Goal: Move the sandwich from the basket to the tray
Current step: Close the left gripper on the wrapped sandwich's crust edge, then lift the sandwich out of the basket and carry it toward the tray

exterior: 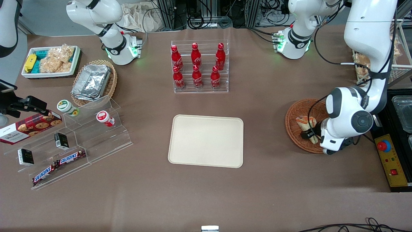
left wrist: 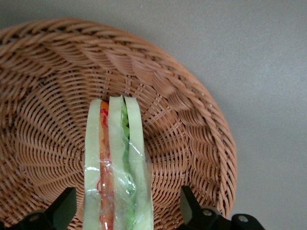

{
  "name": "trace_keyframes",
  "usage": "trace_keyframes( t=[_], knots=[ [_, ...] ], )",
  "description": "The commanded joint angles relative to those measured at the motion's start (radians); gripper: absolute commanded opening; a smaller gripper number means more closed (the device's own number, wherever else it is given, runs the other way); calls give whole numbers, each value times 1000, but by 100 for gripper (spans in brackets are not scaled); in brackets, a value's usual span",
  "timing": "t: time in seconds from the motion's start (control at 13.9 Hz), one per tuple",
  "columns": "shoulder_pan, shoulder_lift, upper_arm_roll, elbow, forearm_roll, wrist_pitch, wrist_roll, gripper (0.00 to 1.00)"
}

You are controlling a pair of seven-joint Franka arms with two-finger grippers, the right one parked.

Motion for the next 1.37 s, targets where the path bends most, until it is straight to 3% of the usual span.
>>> trace_keyframes(
  t=[0.0, 0.14, 0.36, 0.5, 0.58, 1.01, 1.3],
  knots=[
    [-3, -52, 4, -87, 4, 62, -15, 93],
    [-2, -53, 4, -97, 6, 79, -14, 83],
    [6, -85, 4, -109, 6, 66, 0, 39],
    [5, -98, 4, -98, 12, 50, 1, 18],
    [2, -108, 5, -72, 15, 18, 1, 1],
    [8, -79, 4, 395, -2, -465, 3, 0],
    [-2, -72, -49, 474, 0, -500, 3, 0]
  ],
)
